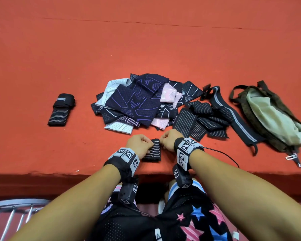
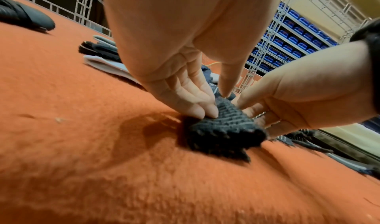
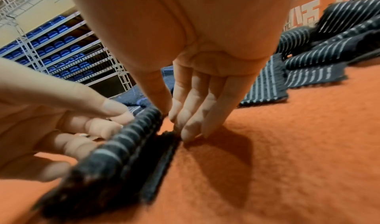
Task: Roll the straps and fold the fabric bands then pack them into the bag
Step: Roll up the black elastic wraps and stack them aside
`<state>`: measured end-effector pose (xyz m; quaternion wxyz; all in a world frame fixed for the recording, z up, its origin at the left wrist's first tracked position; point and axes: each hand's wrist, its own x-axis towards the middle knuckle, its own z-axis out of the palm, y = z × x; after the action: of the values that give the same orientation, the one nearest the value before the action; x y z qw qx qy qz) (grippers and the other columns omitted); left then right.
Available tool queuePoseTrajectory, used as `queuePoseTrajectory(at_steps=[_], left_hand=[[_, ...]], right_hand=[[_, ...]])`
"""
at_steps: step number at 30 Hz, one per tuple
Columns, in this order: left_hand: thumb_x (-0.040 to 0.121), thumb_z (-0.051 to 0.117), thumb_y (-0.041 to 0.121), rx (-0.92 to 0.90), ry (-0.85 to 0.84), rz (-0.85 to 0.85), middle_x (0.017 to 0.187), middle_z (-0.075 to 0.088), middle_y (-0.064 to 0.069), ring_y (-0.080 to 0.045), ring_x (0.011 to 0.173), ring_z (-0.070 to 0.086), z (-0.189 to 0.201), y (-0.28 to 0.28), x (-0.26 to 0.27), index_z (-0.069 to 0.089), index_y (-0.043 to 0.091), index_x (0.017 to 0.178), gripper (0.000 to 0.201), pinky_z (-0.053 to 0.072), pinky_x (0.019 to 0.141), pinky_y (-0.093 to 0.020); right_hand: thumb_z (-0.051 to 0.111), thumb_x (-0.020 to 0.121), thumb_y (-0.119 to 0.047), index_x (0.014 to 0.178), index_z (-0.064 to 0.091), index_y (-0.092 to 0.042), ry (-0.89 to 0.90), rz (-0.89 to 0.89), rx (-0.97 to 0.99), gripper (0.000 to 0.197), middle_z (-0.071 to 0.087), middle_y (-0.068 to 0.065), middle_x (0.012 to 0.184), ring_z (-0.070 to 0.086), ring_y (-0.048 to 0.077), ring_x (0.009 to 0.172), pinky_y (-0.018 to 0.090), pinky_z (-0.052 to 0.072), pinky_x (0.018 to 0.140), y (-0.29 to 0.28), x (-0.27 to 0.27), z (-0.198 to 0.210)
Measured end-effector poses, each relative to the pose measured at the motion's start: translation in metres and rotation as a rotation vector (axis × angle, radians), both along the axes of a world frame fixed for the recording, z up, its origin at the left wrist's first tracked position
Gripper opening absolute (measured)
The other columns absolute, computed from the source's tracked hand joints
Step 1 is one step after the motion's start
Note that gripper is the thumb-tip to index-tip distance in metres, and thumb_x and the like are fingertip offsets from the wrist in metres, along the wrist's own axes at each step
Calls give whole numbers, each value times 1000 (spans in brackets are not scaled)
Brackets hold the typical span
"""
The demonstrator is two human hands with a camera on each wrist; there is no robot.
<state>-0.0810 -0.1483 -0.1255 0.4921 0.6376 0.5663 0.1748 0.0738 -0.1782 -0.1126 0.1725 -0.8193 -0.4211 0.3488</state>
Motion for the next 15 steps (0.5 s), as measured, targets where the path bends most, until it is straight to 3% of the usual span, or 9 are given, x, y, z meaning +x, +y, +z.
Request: queuePoseTrajectory(at_steps=[6, 9, 11, 15], left_hand=[[78, 62, -1, 4, 32, -38, 69, 74, -6, -20, 67, 73, -7, -3, 2, 72, 20, 76, 23, 62, 66, -33], [74, 61, 1, 16, 34, -67, 71, 75, -6, -25, 70, 74, -11, -1, -3, 72, 21, 76, 23, 63, 70, -40], [71, 65, 5, 13, 38, -65, 71, 75, -2, -25, 71, 73, -12, 1, -5, 72, 23, 76, 20, 62, 72, -41], [77, 78, 13, 7, 12, -40, 65, 69, 6, -17, 68, 69, -15, 1, -3, 71, 22, 80, 11, 60, 76, -37]], right_hand=[[71, 79, -22, 82, 78, -13, -18, 7, -26, 11, 76, 2, 79, 72, 19, 82, 33, 59, 80, -12, 8, -2], [71, 81, -18, 77, 76, -14, 86, -13, -53, 8, 75, 5, 69, 76, 22, 76, 38, 63, 75, -11, 2, -5], [68, 85, -18, 84, 74, -11, 160, -33, -79, 9, 76, 8, 71, 76, 24, 75, 42, 63, 74, -10, -1, -6], [62, 93, -14, 84, 64, -7, 323, -117, -96, 12, 72, 10, 80, 69, 18, 62, 29, 59, 54, -8, -4, -2]])
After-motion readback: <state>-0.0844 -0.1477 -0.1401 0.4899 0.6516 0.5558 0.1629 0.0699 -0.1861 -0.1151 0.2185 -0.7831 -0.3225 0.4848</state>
